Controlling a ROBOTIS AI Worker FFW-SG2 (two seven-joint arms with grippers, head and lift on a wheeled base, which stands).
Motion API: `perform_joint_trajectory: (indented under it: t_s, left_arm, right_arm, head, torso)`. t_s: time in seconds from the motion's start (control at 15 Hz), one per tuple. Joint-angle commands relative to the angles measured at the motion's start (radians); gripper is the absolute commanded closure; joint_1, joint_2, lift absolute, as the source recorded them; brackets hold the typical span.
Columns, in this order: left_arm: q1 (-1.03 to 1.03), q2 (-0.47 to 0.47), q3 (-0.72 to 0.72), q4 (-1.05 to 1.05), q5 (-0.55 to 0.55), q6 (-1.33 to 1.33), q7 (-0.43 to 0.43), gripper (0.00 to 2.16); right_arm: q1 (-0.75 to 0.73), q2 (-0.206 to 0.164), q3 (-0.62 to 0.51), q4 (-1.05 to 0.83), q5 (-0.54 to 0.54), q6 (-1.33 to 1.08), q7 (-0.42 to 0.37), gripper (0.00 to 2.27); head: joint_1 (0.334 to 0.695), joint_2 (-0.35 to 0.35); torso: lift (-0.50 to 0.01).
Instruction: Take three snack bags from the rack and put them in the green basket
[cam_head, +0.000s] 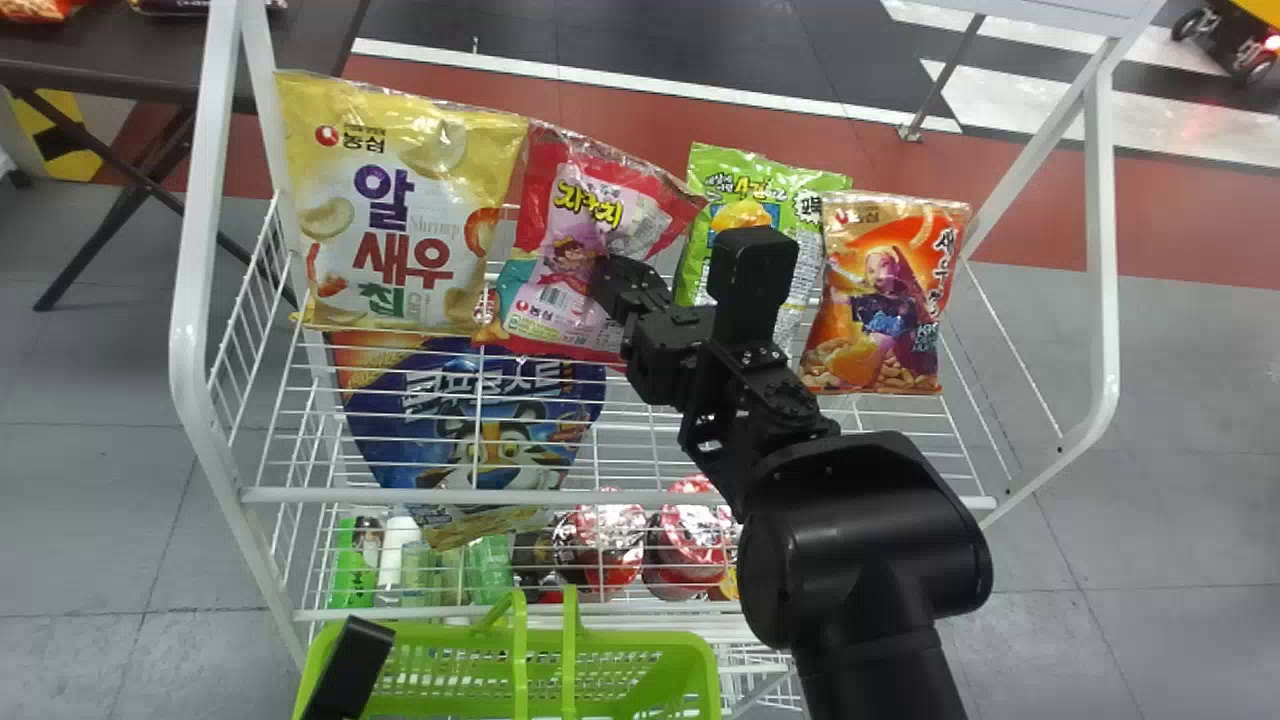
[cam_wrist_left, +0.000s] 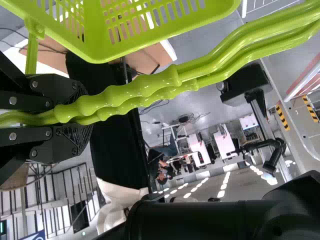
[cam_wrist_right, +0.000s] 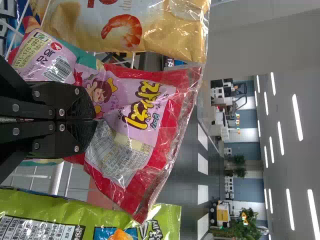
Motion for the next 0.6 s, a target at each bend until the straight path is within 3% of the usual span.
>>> perform_joint_trajectory:
  t_s: [0.0, 0.53]
  left_arm:
    - [0.001, 0.000, -0.006, -0.001, -0.004, 0.002, 0.000, 1.75]
    - [0.007, 0.000, -0.005, -0.002, -0.005, 0.002, 0.001, 1.75]
  right_arm:
    - [0.010, 0.001, -0.016, -0.013, -0.028, -0.003, 0.007, 1.99]
    - [0.061, 0.001, 0.016, -0.132, -0.066, -0.006, 0.048, 1.99]
  head:
    - [0.695, -0.266]
    - [0.695, -0.256]
  torso:
    - [-0.015]
    - [-0.015]
